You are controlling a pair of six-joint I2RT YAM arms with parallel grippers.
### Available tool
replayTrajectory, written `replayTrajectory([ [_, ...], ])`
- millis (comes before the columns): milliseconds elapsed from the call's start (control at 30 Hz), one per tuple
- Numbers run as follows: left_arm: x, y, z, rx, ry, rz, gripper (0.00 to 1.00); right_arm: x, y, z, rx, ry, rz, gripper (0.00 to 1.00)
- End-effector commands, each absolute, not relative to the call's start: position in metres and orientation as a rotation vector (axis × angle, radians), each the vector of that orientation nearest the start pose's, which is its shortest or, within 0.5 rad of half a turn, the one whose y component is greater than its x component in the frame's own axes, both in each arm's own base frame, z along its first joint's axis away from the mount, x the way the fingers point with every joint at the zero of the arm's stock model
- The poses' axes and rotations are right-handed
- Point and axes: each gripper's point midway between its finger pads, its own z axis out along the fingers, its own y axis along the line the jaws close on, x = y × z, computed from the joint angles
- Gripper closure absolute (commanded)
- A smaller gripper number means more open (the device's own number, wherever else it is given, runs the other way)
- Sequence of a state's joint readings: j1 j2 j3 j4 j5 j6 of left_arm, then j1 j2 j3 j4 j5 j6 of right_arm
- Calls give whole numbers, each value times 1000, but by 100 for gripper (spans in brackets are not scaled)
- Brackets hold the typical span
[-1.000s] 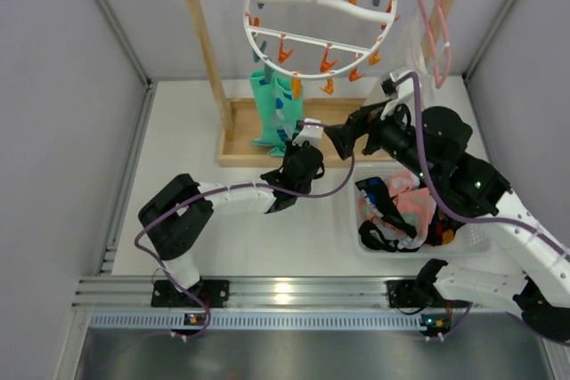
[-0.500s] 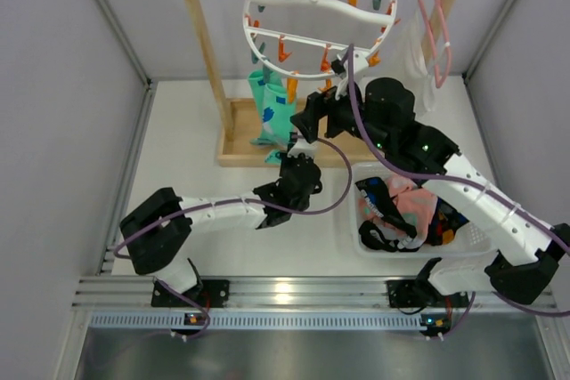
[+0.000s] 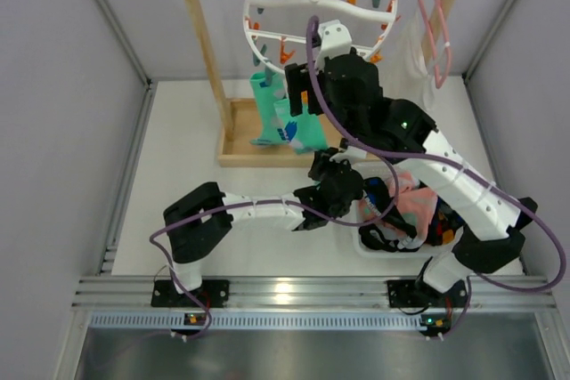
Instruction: Remove the socks clipped to the hanger
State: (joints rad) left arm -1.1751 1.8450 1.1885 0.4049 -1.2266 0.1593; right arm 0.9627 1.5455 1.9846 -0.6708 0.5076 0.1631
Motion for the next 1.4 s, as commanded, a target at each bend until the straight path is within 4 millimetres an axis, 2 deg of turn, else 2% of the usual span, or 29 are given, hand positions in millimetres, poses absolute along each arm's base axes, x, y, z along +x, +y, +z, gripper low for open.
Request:
replayTrajectory([
  [0,323,-341,223,255,1605,402,100,314,284,423,-354,1806,78,18],
  [33,321,-343,224,264,1602,406,100,312,287,427,-356,1798,72,18],
  [200,321,-352,227,310,1593,433,100,320,293,417,-357,1806,-44,20],
  [500,322,-356,231,317,1589,422,100,330,299,415,-282,1750,-207,26],
  [667,322,-357,231,313,1589,401,100,334,310,416,-238,1724,-191,35],
  [833,321,-357,232,309,1589,378,100,342,319,415,-188,1691,-194,39],
  [1000,320,-357,234,306,1588,362,100,350,320,410,-190,1670,-278,41],
  [1167,320,-357,237,298,1586,341,100,353,311,407,-139,1636,-363,41],
  [1367,320,-359,237,297,1586,327,100,354,309,401,-123,1638,-382,42],
])
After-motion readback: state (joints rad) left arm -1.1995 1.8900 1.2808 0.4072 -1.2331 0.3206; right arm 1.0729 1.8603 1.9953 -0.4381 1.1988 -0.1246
